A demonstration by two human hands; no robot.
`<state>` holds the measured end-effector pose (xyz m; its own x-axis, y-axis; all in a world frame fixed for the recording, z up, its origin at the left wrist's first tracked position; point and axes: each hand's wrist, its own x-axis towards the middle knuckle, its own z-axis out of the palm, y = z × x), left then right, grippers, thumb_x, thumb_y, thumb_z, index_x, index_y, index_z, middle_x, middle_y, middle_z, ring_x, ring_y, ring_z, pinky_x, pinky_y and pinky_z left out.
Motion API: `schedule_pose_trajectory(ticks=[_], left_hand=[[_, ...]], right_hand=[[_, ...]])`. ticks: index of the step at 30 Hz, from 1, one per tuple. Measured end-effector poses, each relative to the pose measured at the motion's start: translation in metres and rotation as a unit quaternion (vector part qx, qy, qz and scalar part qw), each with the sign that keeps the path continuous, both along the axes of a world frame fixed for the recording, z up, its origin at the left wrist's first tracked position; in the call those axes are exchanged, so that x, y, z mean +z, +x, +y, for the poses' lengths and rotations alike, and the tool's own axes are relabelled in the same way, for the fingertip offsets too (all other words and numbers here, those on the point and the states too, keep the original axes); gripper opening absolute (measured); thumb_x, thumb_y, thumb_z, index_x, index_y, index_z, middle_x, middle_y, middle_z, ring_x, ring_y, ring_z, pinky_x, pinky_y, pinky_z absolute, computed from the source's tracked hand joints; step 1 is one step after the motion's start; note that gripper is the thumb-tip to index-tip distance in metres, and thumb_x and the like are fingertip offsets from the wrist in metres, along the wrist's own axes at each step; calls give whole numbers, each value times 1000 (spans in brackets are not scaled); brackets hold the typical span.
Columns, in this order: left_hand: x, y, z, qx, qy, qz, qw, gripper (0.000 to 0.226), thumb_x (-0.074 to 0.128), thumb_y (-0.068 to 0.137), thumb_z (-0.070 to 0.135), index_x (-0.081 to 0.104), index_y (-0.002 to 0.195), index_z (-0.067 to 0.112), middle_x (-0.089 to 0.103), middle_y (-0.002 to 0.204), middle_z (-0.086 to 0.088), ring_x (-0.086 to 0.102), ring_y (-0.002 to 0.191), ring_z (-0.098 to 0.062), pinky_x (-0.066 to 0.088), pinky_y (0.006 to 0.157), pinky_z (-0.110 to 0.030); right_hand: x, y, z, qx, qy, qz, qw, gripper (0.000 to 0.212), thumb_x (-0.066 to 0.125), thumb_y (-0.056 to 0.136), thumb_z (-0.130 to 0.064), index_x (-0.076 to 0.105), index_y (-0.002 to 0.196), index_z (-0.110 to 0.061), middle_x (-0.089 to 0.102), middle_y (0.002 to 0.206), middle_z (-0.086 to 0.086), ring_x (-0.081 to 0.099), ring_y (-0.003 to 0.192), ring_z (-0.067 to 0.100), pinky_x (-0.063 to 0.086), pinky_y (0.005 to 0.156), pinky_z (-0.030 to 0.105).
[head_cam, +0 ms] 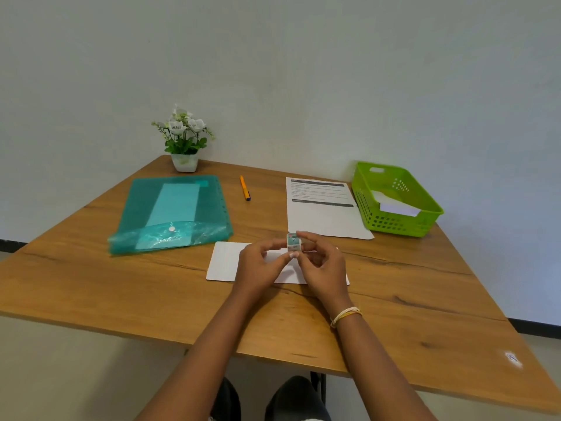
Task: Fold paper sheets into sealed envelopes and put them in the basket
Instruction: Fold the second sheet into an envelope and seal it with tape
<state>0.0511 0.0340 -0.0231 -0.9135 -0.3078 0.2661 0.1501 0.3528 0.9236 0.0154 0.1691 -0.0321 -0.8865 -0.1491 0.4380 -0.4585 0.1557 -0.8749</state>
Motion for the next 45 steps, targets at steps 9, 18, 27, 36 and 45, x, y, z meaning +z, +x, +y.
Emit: schedule_pose_trajectory(ticks=[9, 18, 27, 36, 45], left_hand=[[-7, -1, -3, -17, -22, 0, 1000, 14, 61, 92, 21, 65, 104, 27, 65, 104, 12, 57, 99, -5, 42, 80, -15], [-10, 0, -3, -59, -58, 12, 996, 21, 52, 97, 17, 58, 102, 36, 60, 103, 20, 53, 98, 7, 42, 72, -3], [-13, 1, -5, -84, -46, 16, 995, 22, 46, 98, 14, 57, 94, 31, 58, 98, 17, 50, 95, 2, 45, 75, -15], [-12, 0, -5, -74, -82, 32, 993, 20, 48, 98, 18, 58, 100, 36, 57, 101, 25, 48, 99, 12, 39, 76, -1], [-13, -3, -2, -37, -129, 40, 990, 32, 59, 91, 9, 66, 117, 26, 57, 115, 16, 47, 101, 6, 32, 81, -4]], right_hand=[[-2, 2, -3, -42, 39, 72, 996, 32, 75, 81, -18, 68, 106, -36, 66, 96, -15, 60, 66, 10, 47, 50, 16], [-4, 0, -2, -49, 116, 80, 989, 42, 74, 82, -27, 62, 122, -29, 54, 115, -21, 57, 96, 0, 49, 70, 10], [-2, -1, 1, -31, 52, 24, 998, 20, 69, 85, -10, 70, 98, -25, 70, 95, -7, 63, 87, 1, 50, 69, 12], [-3, 0, 1, -52, 62, 39, 996, 17, 76, 80, -19, 72, 95, -25, 70, 93, -10, 63, 88, 3, 50, 70, 12], [-1, 3, 2, -109, 133, 141, 975, 29, 79, 75, -27, 74, 103, -19, 73, 99, -6, 63, 92, 1, 49, 82, 13]])
